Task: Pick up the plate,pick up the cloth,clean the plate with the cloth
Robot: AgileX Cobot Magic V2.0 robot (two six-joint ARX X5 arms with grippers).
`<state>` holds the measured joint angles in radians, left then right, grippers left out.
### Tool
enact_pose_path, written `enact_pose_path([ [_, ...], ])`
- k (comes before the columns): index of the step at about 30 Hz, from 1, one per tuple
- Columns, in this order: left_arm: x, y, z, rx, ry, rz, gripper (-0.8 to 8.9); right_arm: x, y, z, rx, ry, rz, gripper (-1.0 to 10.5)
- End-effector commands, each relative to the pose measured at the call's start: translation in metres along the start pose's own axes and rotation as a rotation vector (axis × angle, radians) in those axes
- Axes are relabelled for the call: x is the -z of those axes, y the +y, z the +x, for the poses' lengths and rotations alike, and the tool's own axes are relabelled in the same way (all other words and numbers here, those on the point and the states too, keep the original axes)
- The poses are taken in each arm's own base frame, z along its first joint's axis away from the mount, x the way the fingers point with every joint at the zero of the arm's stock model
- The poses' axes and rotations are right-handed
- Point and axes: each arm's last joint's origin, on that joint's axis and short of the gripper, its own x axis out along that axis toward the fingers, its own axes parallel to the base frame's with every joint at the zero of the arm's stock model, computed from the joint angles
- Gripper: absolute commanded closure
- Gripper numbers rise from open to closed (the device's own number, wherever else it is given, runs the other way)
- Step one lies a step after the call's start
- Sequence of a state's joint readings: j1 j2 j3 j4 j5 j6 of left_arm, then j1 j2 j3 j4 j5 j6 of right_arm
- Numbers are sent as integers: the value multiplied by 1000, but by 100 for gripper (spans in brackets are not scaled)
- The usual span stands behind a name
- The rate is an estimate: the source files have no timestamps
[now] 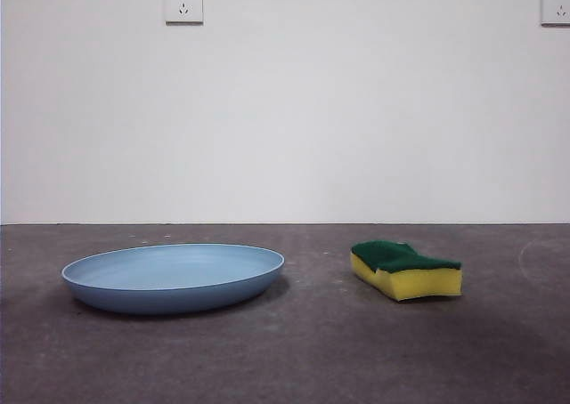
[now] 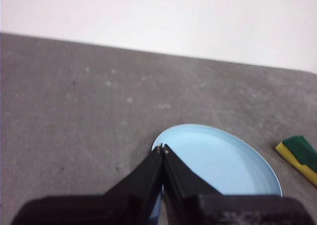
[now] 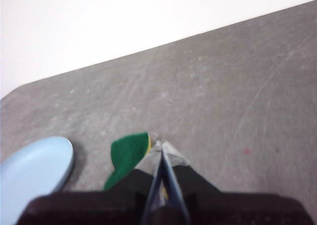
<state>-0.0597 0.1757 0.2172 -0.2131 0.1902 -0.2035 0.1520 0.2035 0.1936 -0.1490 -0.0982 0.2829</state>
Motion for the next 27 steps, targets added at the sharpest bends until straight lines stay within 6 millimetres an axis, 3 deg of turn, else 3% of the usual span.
enact_pose_path([
  [1,-14,-2,4,-8,24,-12,819,-22,6,1,-9,-7,15,957],
  [8,-61,-9,21,13,133,-13,819,-73,20,13,13,71,20,957],
  [13,-90,-15,42,115,246,40,819,-100,27,32,1,221,-52,957],
  [19,-105,-15,68,117,407,35,818,-112,31,62,-76,473,-113,947],
  [24,-100,-13,84,153,506,14,809,-106,29,84,-108,635,-101,942],
  [25,-99,-13,87,165,519,14,782,-104,28,87,-105,649,-97,924],
  [27,-94,-14,93,193,546,13,556,-100,26,93,-99,676,-90,718],
])
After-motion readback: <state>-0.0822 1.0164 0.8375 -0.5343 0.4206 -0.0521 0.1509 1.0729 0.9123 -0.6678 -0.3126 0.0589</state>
